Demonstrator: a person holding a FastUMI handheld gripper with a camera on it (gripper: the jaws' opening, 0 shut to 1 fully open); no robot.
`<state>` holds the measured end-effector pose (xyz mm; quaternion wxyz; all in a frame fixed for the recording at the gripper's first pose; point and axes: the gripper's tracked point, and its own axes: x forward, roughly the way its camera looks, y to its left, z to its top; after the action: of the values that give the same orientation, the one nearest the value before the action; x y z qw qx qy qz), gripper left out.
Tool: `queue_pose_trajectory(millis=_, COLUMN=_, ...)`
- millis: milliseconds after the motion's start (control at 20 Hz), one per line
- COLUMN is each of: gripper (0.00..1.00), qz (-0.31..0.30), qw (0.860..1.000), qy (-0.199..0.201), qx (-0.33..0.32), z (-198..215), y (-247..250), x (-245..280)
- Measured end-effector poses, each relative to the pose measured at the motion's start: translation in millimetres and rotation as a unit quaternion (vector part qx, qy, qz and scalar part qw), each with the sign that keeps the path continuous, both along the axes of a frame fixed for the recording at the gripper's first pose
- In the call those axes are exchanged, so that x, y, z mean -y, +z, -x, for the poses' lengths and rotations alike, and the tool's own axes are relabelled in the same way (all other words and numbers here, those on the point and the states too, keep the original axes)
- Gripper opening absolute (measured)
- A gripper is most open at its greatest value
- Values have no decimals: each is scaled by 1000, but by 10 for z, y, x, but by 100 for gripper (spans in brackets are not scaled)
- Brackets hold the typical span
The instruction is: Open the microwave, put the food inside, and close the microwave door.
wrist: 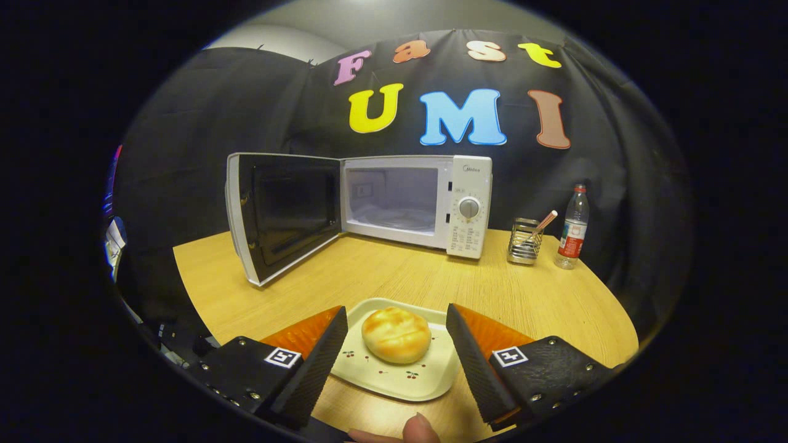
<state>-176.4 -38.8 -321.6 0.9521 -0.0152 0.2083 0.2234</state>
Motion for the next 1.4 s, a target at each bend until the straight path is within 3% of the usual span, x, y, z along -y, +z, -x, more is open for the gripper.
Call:
queue_pose_trajectory(millis=350, gripper=98, qz=-11, qw=996, qy=23, qx=-82, z=-11, y=-393, x=-100)
queue_pose_trajectory(millis=400, gripper=96, qz=-10, qw=996, qy=12, qx=-82, z=-49, y=-425, x=-49)
queue_pose_trajectory(millis=500, gripper=79, qz=-36, qw=995, qy=1, qx=-92, z=-85, y=-428, x=-57)
queue_pose_trajectory(millis=600, gripper=74, qz=-44, qw=994, qy=-6, qx=-97, z=-90, y=-431, x=-61)
queue_pose_trajectory(millis=650, gripper=65, qz=-43, qw=994, qy=-4, qx=-98, z=-89, y=-401, x=-62)
queue_pose_trajectory(millis=1000, gripper=65, qz=-42, qw=997, qy=-8, qx=-65, z=-146, y=-53, x=-209)
queue_pose_trajectory(millis=1200, gripper=65, qz=-77, qw=995, qy=2, qx=-66, z=-193, y=135, x=-446)
queue_pose_trajectory(millis=1400, gripper=65, qz=-95, qw=994, qy=-8, qx=-54, z=-473, y=296, x=-628)
